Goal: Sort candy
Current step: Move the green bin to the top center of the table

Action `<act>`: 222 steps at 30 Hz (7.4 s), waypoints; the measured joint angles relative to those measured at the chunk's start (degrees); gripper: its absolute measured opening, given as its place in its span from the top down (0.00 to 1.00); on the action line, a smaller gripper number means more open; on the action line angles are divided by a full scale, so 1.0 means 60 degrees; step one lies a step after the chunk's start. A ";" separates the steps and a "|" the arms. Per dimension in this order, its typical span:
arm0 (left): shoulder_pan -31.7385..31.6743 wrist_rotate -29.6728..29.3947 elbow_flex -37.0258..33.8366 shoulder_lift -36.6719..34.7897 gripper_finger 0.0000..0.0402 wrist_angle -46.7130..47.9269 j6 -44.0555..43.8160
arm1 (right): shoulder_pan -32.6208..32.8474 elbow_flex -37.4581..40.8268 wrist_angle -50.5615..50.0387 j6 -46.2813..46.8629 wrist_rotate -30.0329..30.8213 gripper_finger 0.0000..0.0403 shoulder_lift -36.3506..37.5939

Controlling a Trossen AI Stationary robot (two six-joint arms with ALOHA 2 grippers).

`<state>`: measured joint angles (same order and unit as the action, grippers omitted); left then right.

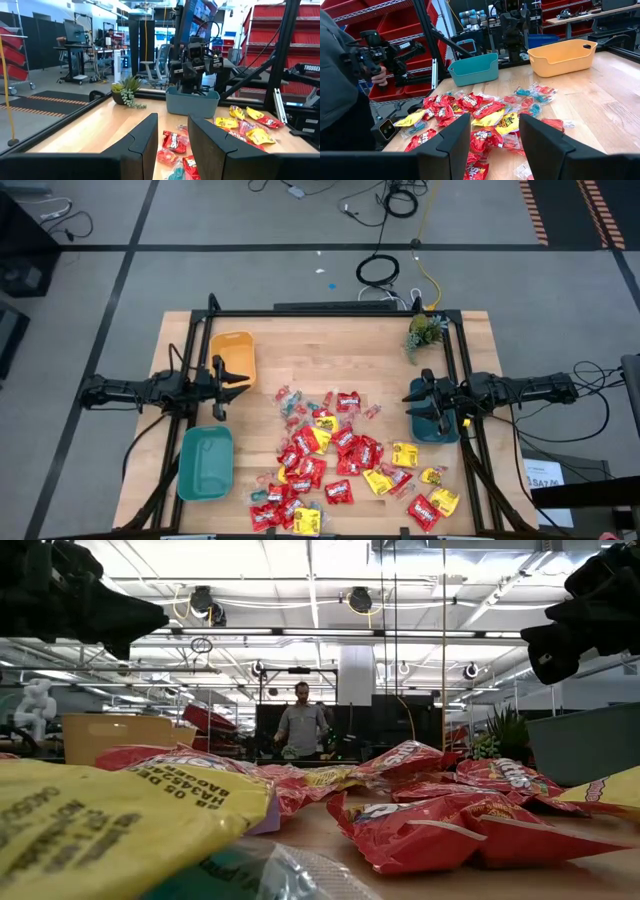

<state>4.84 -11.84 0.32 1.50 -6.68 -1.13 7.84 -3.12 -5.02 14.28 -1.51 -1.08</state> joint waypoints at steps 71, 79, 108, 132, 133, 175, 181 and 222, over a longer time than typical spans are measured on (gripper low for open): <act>0.0001 -0.3544 0.3654 0.0096 0.28 0.5173 -0.3692 | 0.0002 0.0001 0.0004 -0.0002 0.0002 0.60 -0.0004; 0.0012 -0.2133 0.4121 0.1874 0.28 0.5271 -0.3379 | 0.0001 0.0001 0.0004 0.0001 0.0000 0.60 -0.0004; 0.0721 0.1849 0.8205 0.8229 0.28 1.3774 -0.6505 | 0.0002 -0.0001 0.0004 0.0001 0.0000 0.60 -0.0011; 0.1891 0.3118 0.7410 1.0170 0.36 1.2294 -0.5922 | 0.0000 -0.0003 0.0004 0.0001 0.0000 0.60 -0.0015; 0.1914 0.3118 0.7410 1.0334 0.36 1.2332 -0.5900 | 0.0002 0.0001 0.0004 0.0001 0.0001 0.60 -0.0015; 0.2124 0.3541 1.1166 1.3169 0.97 1.5659 -0.4888 | -0.0002 0.0001 0.0003 0.0001 0.0001 0.60 -0.0015; 0.0486 0.3077 1.3369 1.3152 0.97 1.6101 -0.2579 | 0.0002 0.0001 0.0000 0.0001 -0.0002 0.60 -0.0015; -0.7176 0.1762 2.2459 2.2916 0.98 1.5227 0.7097 | 0.0002 -0.0002 0.0000 0.0001 -0.0002 0.60 -0.0013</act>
<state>-38.22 -1.26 135.07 139.00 84.68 41.45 7.86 -3.13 -5.02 14.28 -1.52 -1.16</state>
